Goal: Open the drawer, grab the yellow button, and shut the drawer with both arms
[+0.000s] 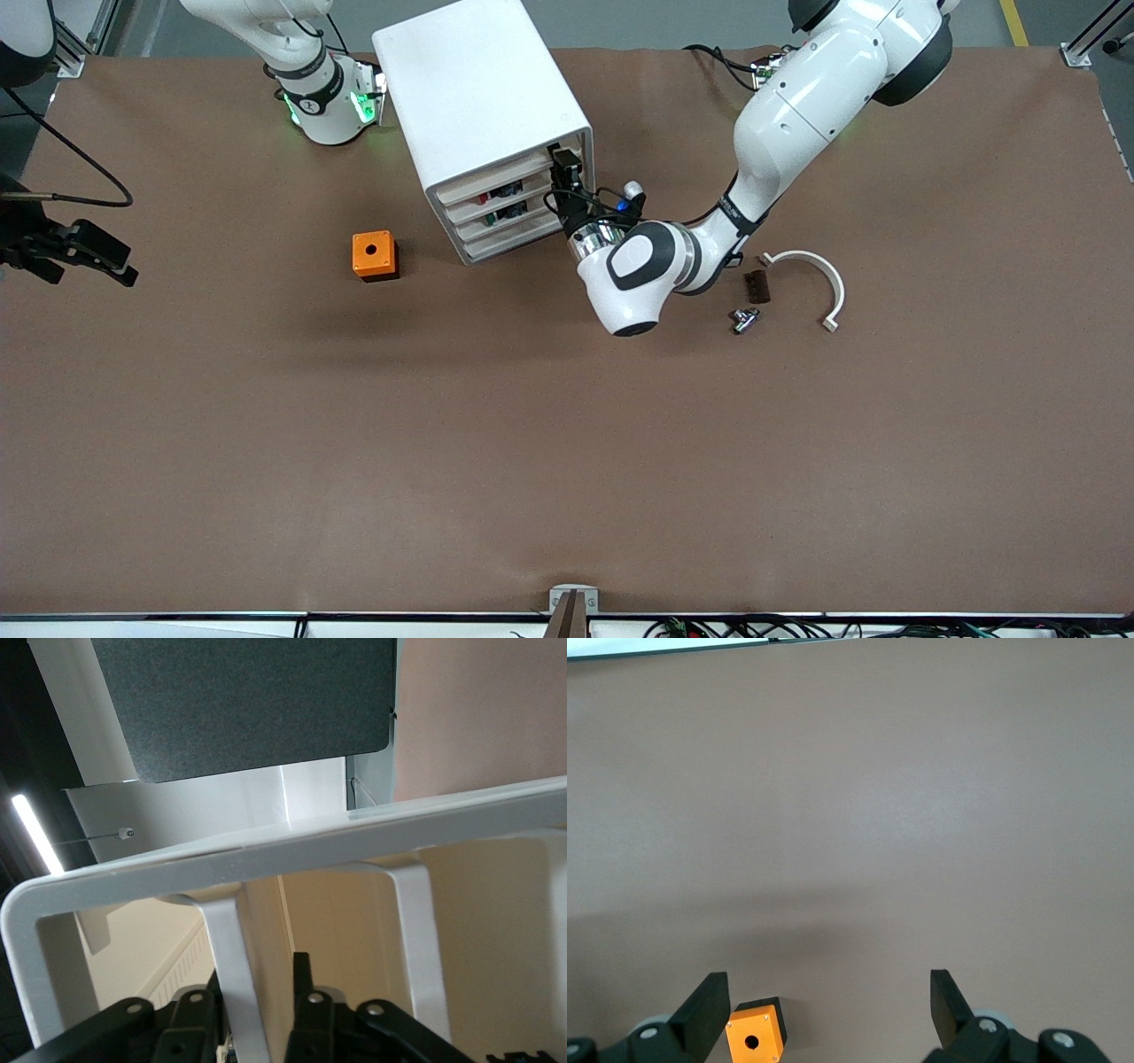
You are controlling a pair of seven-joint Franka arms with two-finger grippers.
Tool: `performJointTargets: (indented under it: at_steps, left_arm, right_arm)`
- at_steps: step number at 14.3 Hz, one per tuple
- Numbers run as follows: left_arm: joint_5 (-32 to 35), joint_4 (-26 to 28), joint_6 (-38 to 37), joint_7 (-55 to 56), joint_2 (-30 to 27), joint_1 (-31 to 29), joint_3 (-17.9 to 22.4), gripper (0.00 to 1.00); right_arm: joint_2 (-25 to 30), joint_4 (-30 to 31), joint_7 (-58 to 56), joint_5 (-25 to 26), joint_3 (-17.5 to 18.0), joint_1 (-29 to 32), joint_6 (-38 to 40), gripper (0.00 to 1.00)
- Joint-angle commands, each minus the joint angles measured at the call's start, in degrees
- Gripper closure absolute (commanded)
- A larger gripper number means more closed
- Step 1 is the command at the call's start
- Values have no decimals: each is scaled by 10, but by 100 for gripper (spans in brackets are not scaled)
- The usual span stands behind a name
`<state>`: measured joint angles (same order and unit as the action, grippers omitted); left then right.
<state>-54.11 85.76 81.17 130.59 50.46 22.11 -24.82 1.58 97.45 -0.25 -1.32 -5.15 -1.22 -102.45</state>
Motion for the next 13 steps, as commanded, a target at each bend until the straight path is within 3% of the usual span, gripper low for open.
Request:
performJointTargets:
  at_steps: [1,3,13]
  left_arm:
    - [-12,5,2,8,-10,9,8,84]
    - [-12,4,2,8,-10,9,8,88]
    - [-12,-2,2,5,-16,-25,9,87]
  right_arm:
    - [4,2,-5,-2,1,0,0,0]
    - [4,3,-5,-2,1,0,0,0]
    - [4,0,30,-2,1,-11,9,0]
